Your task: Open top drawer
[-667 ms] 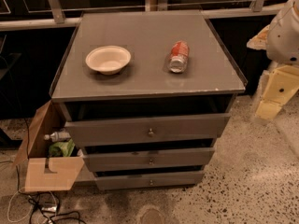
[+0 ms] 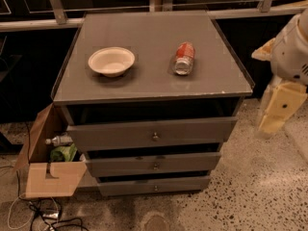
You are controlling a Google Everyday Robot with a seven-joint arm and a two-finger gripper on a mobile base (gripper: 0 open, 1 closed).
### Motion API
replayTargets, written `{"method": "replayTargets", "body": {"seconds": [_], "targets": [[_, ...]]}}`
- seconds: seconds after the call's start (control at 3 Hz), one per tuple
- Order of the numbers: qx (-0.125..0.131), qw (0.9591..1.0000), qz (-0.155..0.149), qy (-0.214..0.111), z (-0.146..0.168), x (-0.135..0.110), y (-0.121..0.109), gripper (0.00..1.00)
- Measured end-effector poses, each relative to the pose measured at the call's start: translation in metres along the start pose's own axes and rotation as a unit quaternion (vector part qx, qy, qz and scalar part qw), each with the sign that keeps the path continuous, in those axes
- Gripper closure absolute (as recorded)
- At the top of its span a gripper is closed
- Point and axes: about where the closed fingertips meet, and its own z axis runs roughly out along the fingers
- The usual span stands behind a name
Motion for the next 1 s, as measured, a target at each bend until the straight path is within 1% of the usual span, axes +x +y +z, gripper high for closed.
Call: {"method": "replayTargets", "body": {"seconds": [0.33,0.67,1.0], "targets": [[-0.005,0.9999,-0.002,-0.010,0.038,0.005,0.010,0.00],[-0.021,0.9996,-0.009,-0.017,0.072,0.004,0.022,0.00],[-0.050,0.9984,-0.019,-0.016,0.102,-0.001,0.045,0.00]]}}
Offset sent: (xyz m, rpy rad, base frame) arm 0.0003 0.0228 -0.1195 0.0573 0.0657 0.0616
